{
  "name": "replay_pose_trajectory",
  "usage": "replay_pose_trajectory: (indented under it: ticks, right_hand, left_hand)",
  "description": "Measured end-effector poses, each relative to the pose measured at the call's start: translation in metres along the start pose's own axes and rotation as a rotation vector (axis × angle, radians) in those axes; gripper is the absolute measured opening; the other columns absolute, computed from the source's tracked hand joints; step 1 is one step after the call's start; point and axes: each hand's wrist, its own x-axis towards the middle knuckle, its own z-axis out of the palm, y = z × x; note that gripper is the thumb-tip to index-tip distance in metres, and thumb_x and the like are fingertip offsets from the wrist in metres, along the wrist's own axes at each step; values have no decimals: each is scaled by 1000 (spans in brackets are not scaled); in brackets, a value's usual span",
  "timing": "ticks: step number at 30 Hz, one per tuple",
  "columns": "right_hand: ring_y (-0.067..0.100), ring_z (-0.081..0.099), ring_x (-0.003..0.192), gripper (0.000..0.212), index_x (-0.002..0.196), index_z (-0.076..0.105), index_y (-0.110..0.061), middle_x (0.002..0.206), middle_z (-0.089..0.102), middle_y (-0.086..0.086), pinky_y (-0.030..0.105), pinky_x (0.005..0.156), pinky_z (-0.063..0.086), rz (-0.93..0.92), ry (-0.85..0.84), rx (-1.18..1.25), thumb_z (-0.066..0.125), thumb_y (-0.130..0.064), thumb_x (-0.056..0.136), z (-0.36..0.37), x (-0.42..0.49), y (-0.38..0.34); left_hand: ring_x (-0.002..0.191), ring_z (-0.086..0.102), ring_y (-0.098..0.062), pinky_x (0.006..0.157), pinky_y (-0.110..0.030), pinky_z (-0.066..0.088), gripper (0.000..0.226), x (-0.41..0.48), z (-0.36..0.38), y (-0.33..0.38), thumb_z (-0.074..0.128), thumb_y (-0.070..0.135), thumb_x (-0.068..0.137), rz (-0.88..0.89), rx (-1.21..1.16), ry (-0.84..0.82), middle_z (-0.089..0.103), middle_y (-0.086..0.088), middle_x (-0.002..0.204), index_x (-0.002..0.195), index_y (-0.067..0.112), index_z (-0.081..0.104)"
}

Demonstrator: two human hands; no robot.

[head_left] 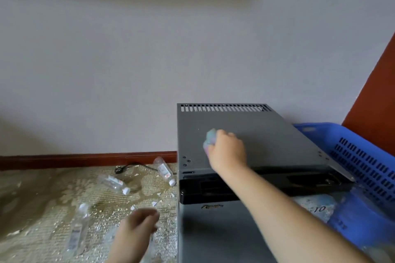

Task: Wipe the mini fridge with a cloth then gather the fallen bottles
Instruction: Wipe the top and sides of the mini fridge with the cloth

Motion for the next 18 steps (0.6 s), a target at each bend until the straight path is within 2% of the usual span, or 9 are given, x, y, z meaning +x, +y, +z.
replay_pose_trajectory:
  ticks: [3, 5, 7, 8, 10, 12, 14, 16, 18]
  right_hand:
    - [28, 59, 97, 23, 109, 55, -9, 109, 59, 9, 35, 84, 50, -146, -92, 181, 49, -25, 94, 12, -25, -51]
    - [28, 64, 91, 20, 104, 61, -8, 101, 65, 10, 36, 80, 54, -114, -251, 548, 55, -20, 90, 12, -28, -69]
    - [26, 66, 84, 20, 104, 63, -8, 95, 67, 9, 36, 72, 55, 28, -394, 1005, 62, -16, 86, 4, -16, -73]
    - [25, 66, 83, 20, 104, 62, -10, 97, 67, 9, 35, 67, 55, 111, -392, 1163, 64, -15, 85, -2, -3, -68]
    - [26, 66, 84, 11, 96, 62, -17, 104, 68, 12, 39, 67, 55, 226, -246, 1289, 65, -15, 85, -17, 32, -45]
    - [28, 67, 86, 6, 85, 61, -18, 105, 69, 14, 41, 67, 54, 263, 20, 1141, 66, -15, 84, -30, 73, -5]
    - [30, 65, 93, 13, 98, 64, -17, 107, 68, 13, 41, 76, 52, 267, 274, 817, 63, -18, 84, -42, 109, 50]
    - [33, 61, 105, 30, 118, 59, -16, 117, 65, 13, 34, 85, 47, 314, 396, 539, 58, -19, 88, -52, 135, 111]
    - [37, 58, 109, 35, 127, 53, -16, 124, 58, 18, 32, 79, 45, 437, 395, 360, 52, -18, 92, -52, 155, 170]
  left_hand:
    - [77, 64, -24, 61, -28, 43, 11, 26, 12, 28, 54, 10, 90, 6, -74, 35, 68, -8, 86, 86, 12, 64]
    - [74, 60, -26, 62, -28, 40, 14, 40, 17, 37, 52, 7, 89, 18, -78, 33, 66, -11, 84, 79, 11, 61]
    - [74, 57, -25, 61, -27, 38, 18, 46, 14, 39, 52, 5, 89, 25, -51, 16, 63, -13, 81, 73, 12, 59]
    - [74, 58, -26, 60, -27, 39, 18, 47, 12, 41, 53, 6, 89, 39, -36, 21, 65, -12, 81, 74, 13, 61]
    - [79, 63, -25, 63, -28, 44, 15, 49, 3, 41, 55, 8, 88, 81, -4, 30, 68, -9, 83, 81, 16, 65]
    - [82, 64, -25, 64, -30, 45, 13, 54, -6, 34, 56, 9, 88, 117, 15, 46, 69, -9, 84, 85, 16, 66]
    - [81, 64, -25, 63, -30, 44, 11, 63, -13, 25, 58, 7, 88, 128, 33, 60, 69, -9, 83, 86, 13, 66]
    - [79, 65, -27, 66, -32, 45, 9, 78, -11, 15, 61, 4, 86, 93, 62, 77, 70, -11, 81, 87, 8, 69]
    - [77, 66, -26, 74, -36, 48, 9, 92, -2, 14, 64, 4, 83, 60, 73, 100, 71, -11, 78, 82, 9, 71]
